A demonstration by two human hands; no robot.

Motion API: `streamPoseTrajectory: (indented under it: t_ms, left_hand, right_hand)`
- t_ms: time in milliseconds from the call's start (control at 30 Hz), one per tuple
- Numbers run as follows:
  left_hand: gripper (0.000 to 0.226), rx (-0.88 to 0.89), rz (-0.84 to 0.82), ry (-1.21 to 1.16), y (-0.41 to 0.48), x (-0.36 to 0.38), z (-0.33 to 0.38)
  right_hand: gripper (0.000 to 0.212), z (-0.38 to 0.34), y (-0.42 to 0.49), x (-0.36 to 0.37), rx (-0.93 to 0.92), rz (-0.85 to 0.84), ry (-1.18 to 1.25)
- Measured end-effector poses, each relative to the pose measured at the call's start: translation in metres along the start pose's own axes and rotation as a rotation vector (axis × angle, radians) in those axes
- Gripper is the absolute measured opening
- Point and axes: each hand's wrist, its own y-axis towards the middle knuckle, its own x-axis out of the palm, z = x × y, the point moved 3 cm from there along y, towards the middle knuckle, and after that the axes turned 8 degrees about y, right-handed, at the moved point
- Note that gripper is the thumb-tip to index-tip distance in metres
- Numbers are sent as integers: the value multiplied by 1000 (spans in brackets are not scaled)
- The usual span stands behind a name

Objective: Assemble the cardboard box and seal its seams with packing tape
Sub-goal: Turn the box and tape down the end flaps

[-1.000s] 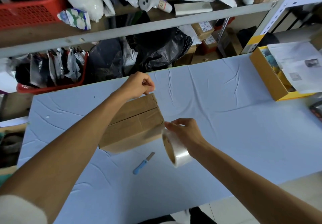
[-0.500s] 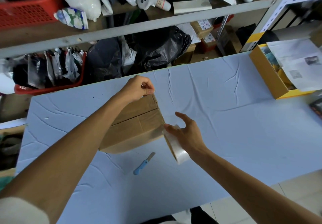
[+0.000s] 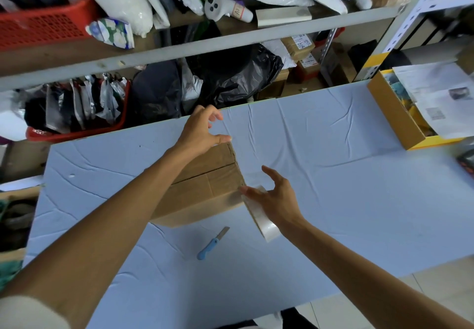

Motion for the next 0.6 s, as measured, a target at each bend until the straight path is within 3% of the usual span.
streamPoseTrajectory:
  t_ms: [133, 333, 600]
  left_hand:
    - [7, 29, -91, 24, -3, 4, 5]
    - [17, 13, -162, 17, -3, 8, 10]
    - [6, -117, -284, -19, 2, 19, 13]
  right_hand:
    - [90, 1, 2, 0, -1, 25, 5]
    - [90, 1, 3, 0, 9, 25, -14]
    - [93, -1, -1, 1, 23, 41, -58]
